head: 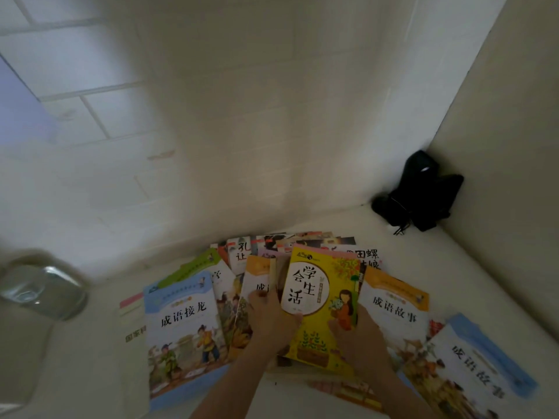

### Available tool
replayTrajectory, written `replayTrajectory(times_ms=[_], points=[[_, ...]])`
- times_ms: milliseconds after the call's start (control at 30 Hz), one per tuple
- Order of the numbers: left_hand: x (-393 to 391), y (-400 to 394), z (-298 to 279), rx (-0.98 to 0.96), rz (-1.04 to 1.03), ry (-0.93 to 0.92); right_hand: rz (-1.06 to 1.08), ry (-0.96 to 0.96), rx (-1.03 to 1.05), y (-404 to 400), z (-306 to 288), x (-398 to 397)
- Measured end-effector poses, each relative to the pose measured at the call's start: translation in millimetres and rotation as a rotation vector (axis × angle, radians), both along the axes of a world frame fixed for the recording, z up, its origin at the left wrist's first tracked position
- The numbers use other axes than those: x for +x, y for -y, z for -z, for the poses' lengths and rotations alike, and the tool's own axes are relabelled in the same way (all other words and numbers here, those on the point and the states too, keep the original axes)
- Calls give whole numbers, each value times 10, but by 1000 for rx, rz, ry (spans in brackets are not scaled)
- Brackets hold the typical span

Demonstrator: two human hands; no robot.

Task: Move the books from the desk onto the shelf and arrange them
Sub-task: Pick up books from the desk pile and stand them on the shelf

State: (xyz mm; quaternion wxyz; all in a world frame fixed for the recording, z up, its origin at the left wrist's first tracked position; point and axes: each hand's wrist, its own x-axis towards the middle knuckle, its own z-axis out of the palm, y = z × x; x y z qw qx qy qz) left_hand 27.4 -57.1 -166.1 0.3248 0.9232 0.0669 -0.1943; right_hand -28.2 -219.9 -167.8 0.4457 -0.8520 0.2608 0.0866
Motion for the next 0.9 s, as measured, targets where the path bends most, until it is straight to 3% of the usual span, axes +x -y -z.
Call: replayTrajectory(times_ms=[100,200,267,400,567,700,767,900], points=[[-21,-13,70,-118,-23,36,-45,-52,-97,52,59,-36],[53,-45,66,-418,-372,-108,-34,-34,65,74,27,-18],[72,-49,18,-559,-451,-165,26,-44,138,99,-2,15],[-35,-31,-131,-602,-263,-89,156,-78,340,173,-4,30],[-128,-211,-449,-878,-49,-39,162,82,612,180,-274,-25],[-63,-321,-641,-925,79,81,49,369,422,117,-570,-34],[-41,-326,-688,-846,117,143,43,498,373,50,-592,-47],[-139,-248,-687,-742,128,49,-29,533,396,-4,-449,-141]])
